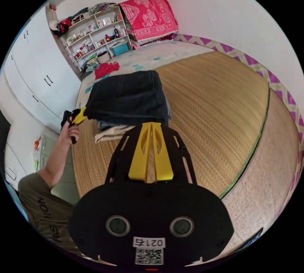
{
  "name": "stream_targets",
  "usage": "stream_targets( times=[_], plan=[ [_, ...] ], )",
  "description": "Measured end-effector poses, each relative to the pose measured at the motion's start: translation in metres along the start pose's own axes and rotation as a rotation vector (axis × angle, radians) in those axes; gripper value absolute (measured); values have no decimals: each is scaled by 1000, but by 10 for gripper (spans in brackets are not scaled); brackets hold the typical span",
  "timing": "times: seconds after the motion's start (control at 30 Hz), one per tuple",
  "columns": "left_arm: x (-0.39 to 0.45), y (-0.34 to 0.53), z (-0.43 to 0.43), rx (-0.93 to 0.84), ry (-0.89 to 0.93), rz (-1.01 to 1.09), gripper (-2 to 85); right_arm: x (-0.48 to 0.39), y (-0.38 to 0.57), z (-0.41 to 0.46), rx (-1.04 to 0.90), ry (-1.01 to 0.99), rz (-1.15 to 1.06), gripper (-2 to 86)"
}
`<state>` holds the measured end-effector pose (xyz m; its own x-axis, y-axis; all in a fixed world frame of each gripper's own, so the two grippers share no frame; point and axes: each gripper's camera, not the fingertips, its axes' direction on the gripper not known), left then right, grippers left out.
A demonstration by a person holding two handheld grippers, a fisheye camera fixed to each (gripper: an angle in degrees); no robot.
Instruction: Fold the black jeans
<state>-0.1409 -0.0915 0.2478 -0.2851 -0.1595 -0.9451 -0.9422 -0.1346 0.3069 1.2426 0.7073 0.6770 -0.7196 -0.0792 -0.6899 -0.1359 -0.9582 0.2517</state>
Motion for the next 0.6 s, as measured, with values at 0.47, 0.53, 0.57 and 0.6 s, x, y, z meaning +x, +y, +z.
stream_targets(
  times=[0.47, 0.53, 0.57, 0.6],
  plan=[
    [168, 290, 135, -490, -153, 578, -9, 157, 648, -274, -32, 578, 325, 70],
    [169, 322, 162, -546, -104, 561, -10, 190, 719, -297, -114, 762, 380, 95],
    [165, 340, 178, -581, -58, 527, -10, 213, 762, -315, -161, 888, 409, 108],
    [163, 348, 186, -595, -39, 508, -10, 225, 782, -326, -179, 941, 424, 114]
  ],
)
